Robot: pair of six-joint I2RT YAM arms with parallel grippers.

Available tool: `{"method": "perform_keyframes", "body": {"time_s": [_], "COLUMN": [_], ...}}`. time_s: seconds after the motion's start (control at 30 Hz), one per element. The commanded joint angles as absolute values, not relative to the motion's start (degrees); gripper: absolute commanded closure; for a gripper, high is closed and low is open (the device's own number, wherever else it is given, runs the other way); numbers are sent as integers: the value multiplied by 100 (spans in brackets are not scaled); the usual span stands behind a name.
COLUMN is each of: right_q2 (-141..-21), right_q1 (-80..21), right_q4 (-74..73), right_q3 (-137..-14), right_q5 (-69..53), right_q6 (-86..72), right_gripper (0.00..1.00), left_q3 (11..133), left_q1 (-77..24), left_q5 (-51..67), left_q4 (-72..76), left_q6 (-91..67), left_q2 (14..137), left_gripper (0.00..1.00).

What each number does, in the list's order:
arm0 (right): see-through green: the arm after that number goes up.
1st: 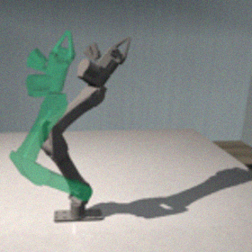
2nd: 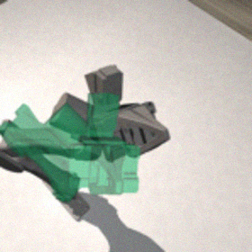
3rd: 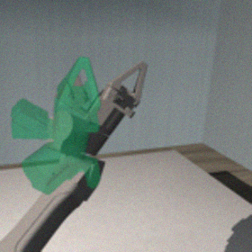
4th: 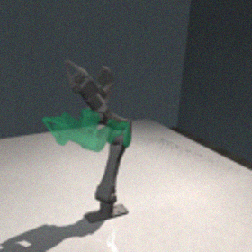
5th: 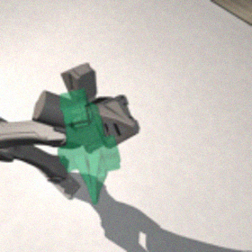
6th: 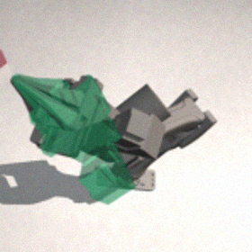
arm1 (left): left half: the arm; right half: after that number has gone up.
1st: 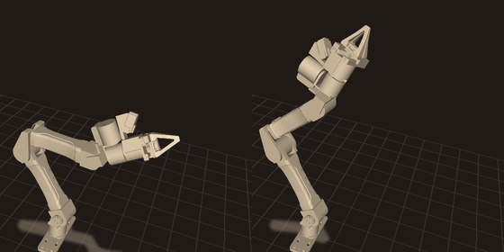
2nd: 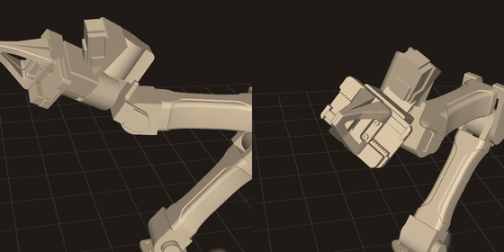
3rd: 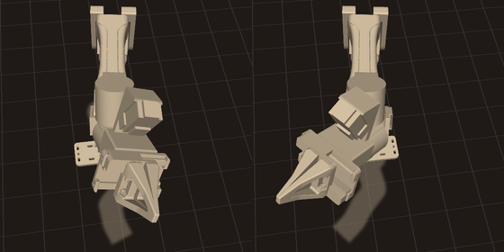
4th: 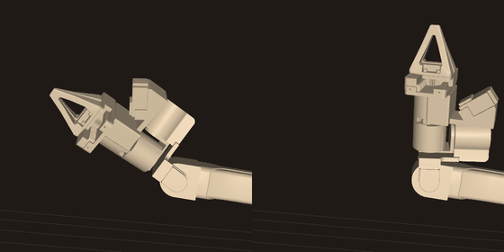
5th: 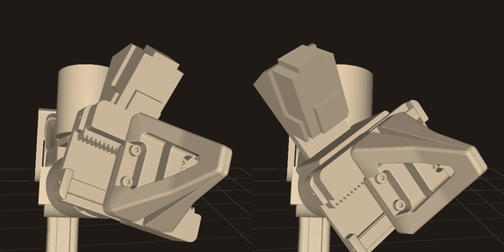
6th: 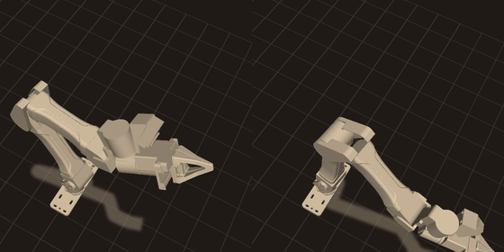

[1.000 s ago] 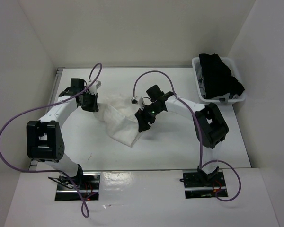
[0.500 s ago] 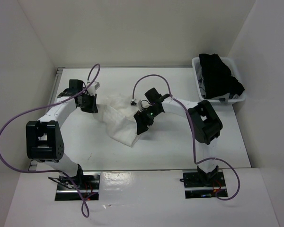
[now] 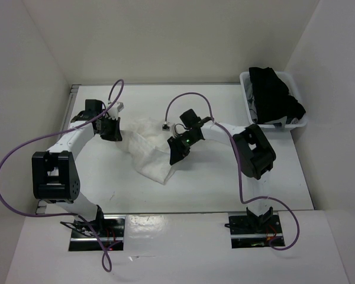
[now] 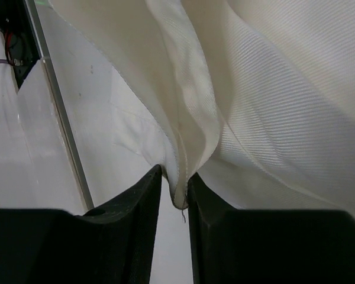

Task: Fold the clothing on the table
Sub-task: Flatten the skirt out

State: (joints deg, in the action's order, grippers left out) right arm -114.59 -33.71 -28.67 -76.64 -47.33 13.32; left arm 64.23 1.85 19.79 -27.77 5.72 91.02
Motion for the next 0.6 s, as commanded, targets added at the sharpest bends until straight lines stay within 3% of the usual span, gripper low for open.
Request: {"method": "perform_keyframes", "body": {"time_s": [0.0,0.27,0.57], "right_q2": [-11505,-11330,-10591], "right_q1": [-3357,-3357,-3138], "right_q4": [-2698,-2926,-3655], "right_q3": [-7945,-8200,-9077], "right_q5": [-4878,-4413,-3130], "right_q6": [1318,1432,1854], "right_gripper": [72,95,100], "left_q3": [6381,6381,6873], "left_q1": [220,220,220], "left_q5": [2153,2268,2391], "left_q4": [-2707,-2865,-3286], "left_q6": [536,536,729], "left_q2": [8903,8851,8447], "left_gripper": [100,100,100]}}
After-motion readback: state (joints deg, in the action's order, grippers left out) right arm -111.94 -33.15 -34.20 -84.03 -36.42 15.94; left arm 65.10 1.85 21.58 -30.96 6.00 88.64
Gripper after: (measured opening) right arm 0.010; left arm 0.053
